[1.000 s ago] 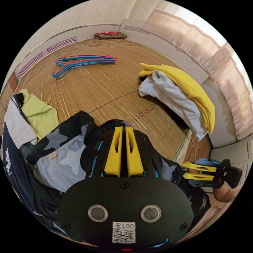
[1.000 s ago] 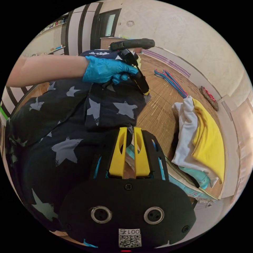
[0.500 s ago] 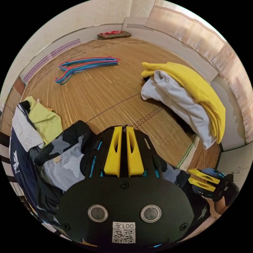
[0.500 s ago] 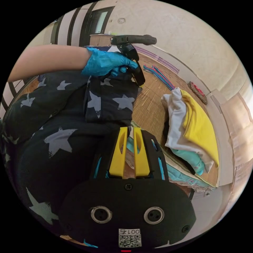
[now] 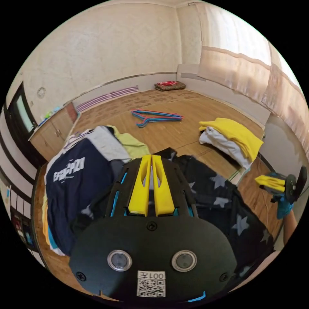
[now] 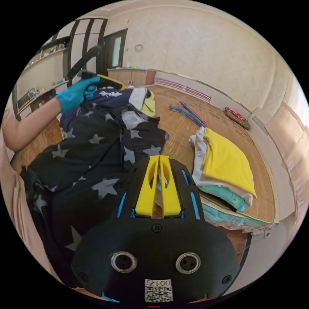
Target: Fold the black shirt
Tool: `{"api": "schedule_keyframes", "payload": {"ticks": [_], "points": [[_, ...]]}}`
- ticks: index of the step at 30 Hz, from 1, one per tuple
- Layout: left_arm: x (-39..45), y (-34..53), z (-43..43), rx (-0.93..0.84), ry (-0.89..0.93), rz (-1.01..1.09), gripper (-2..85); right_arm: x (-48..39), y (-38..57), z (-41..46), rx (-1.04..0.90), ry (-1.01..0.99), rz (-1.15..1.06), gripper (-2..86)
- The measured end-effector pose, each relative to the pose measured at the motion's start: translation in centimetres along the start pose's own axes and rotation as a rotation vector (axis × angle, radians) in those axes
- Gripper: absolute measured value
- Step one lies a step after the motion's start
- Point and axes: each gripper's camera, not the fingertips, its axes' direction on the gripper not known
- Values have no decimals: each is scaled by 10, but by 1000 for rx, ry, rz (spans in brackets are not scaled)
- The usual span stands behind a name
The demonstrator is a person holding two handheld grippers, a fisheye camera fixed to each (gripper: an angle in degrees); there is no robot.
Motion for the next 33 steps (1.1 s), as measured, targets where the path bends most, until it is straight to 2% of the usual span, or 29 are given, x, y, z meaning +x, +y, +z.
{"api": "schedule_keyframes", "payload": {"ticks": [4,12,16,27,33], "points": [[-34,74,-30,-54,-118,-103,-15,-24,-26,-4,67,-57,-72,11],[-92,190,-57,-155,-155,-360,-15,-80,-98,1,149,-200,-182,44],[-113,235,-58,-171,-153,-487,-11,-114,-141,23,74,-281,-284,87],[-152,289,-36,-155,-15,-640,29,-208,-267,93,59,-488,-365,118],[-152,297,-17,-170,24,-640,7,-295,-318,134,-53,-393,-559,111]]}}
